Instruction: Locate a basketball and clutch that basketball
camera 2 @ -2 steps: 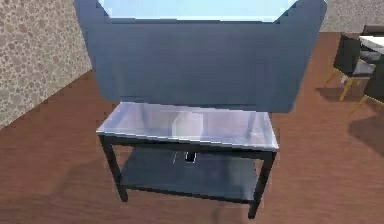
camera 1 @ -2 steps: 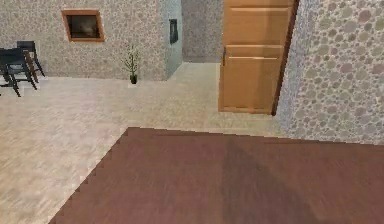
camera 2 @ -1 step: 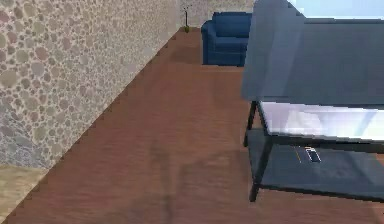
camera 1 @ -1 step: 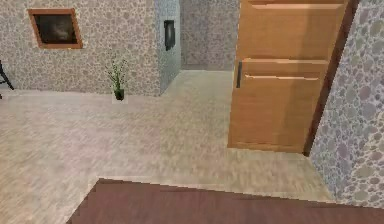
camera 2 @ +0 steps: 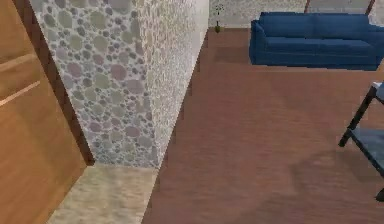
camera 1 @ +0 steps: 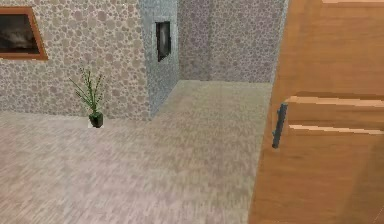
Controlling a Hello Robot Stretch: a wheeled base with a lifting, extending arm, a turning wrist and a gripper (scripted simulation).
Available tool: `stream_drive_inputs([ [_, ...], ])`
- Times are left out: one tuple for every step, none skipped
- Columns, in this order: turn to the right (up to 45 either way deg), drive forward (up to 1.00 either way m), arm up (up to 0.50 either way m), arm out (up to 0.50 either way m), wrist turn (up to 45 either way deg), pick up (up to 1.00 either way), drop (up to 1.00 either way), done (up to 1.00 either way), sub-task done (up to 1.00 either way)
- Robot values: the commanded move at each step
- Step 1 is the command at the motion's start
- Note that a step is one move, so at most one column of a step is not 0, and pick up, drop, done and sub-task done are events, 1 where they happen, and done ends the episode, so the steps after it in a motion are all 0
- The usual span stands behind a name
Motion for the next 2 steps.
stream_drive_inputs([
  [0.0,0.65,0.0,0.0,0.0,0.0,0.0,0.0,0.0],
  [-45.0,0.0,0.0,0.0,0.0,0.0,0.0,0.0,0.0],
])
